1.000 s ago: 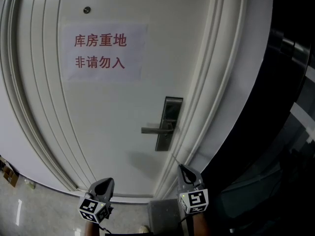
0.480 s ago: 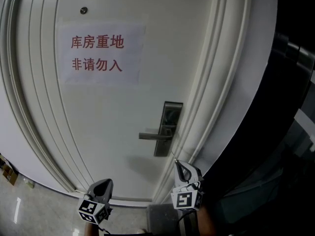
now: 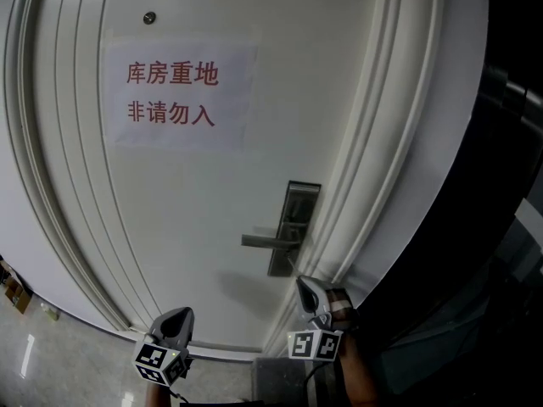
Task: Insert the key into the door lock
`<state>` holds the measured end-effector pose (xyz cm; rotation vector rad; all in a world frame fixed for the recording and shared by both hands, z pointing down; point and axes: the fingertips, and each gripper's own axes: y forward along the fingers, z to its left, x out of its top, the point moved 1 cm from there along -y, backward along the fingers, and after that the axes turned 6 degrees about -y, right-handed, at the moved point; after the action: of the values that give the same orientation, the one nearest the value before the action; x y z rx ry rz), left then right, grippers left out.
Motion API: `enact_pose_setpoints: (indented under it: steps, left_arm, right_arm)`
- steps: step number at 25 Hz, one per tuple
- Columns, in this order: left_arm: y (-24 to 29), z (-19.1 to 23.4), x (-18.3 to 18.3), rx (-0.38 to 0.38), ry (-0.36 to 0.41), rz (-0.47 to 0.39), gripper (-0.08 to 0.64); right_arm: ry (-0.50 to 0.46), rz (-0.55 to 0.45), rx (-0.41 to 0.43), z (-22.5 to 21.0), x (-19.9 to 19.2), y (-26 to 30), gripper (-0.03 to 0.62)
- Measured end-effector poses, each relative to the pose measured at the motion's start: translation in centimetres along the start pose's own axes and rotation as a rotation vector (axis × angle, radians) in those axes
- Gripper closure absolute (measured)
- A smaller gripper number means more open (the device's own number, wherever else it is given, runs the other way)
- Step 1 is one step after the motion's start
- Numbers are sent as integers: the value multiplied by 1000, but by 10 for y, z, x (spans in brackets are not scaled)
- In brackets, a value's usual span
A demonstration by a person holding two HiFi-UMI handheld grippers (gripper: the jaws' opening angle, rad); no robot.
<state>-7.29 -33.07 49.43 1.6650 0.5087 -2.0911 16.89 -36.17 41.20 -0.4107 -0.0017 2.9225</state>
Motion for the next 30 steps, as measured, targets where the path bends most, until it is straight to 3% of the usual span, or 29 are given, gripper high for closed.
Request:
enact_pose_setpoints:
  steps: [10,30]
  left_arm:
    - [2,8,0,22,-9,-6,557]
    - [9,18,-4,37,-38,-11,557]
  right_arm:
    - [-77,23,8,6,-6,15,581]
    - [-118,51,22,12,-14,35,581]
